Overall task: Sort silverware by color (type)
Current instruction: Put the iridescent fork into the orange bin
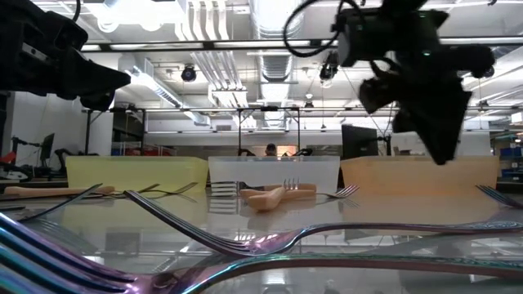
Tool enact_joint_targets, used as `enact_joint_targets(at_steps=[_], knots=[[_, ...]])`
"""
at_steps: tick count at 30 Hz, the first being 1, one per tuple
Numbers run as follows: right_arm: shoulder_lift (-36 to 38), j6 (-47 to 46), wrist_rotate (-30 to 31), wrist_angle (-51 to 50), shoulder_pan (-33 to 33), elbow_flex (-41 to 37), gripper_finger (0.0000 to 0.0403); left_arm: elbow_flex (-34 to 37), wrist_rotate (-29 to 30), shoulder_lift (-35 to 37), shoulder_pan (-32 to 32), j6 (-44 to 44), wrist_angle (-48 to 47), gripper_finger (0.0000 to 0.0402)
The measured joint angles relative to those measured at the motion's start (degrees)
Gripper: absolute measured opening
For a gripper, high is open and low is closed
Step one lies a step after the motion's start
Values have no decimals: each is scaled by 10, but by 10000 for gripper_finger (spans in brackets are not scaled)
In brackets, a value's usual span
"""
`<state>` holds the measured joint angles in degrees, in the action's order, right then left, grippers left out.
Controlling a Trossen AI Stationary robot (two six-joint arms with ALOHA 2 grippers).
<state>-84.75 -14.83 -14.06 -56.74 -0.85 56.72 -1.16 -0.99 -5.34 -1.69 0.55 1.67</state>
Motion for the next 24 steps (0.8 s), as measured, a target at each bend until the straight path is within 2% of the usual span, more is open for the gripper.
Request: enact_joint_targets(at_steps=[10,17,24], knots=[[91,-110,2,15,-49,-104,102,0,0,0,0,0,0,0],[122,-123,-3,27,-93,-144,110,0,0,0,0,0,0,0],[123,-122,-22,87,-146,-168,114,0,0,0,0,0,0,0]])
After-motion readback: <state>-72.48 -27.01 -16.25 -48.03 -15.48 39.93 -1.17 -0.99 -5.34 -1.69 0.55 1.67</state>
